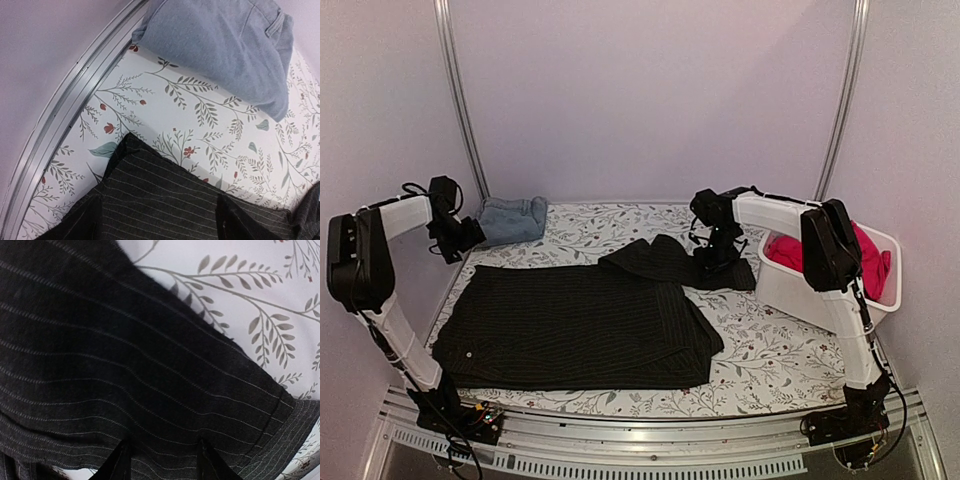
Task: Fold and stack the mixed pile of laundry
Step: Pick up the 1/3-folded shirt from the center of the board.
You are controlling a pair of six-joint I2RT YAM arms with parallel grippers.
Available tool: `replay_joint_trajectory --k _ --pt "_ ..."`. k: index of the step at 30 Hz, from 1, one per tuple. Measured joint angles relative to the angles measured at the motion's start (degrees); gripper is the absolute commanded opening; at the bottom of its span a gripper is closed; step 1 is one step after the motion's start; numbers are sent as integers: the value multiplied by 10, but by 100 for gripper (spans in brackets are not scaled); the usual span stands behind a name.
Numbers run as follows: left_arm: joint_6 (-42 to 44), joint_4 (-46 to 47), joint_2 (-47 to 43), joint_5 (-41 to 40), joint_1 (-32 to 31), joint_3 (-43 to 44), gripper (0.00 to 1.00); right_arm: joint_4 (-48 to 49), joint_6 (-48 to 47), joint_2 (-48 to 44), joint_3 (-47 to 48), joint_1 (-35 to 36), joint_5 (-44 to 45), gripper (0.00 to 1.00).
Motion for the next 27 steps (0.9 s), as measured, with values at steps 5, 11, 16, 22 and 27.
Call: replay_joint_trajectory --k 5,11,16,22,27 --pt "7 -5 -15 -3 0 26 78 16 -7 -7 -17 -8 -28 0" --pt "22 -6 -24 -1 -3 41 83 9 0 -8 -3 -12 -78 0" --pt "41 -7 -28 1 -26 46 86 -4 21 -17 69 -9 -160 0" --pt "68 1 -51 22 -71 43 97 79 96 -100 48 -8 -334 0" --pt "89 35 -93 71 -107 13 98 153 163 -120 36 -5 -406 0"
